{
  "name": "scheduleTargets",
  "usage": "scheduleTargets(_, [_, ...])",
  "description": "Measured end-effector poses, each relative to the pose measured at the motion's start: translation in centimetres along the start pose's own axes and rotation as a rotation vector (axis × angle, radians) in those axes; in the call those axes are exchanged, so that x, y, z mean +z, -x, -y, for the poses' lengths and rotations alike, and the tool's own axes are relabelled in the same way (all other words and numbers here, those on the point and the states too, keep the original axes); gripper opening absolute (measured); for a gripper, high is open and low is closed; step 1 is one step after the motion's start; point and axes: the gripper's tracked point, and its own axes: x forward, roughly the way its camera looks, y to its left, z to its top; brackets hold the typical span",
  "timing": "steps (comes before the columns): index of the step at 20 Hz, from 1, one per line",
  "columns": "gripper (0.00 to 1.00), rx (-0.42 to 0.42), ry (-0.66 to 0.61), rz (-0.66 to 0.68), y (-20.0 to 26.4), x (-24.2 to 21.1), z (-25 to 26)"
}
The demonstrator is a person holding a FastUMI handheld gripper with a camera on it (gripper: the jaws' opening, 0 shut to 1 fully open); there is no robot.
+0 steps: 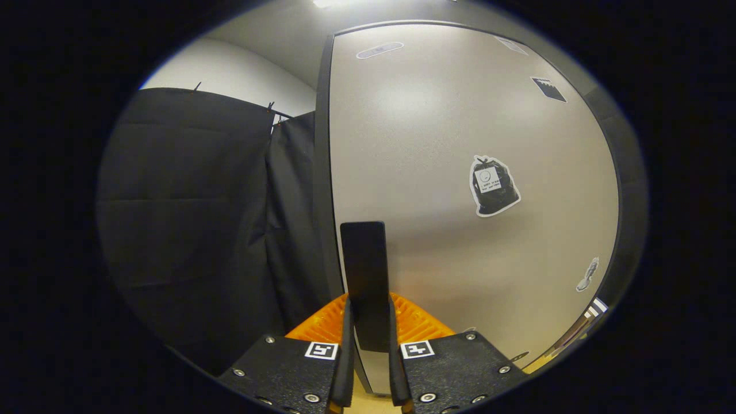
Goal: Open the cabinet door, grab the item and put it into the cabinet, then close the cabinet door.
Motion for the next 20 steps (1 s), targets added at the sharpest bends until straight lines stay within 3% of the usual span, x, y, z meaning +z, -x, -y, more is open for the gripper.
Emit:
scheduleTargets(10, [0.25, 0.111, 0.020, -0.021, 4.4, 0.2, -0.2])
scheduleTargets(20, [0.25, 0.130, 0.018, -0.032, 7.8, 0.3, 0.5])
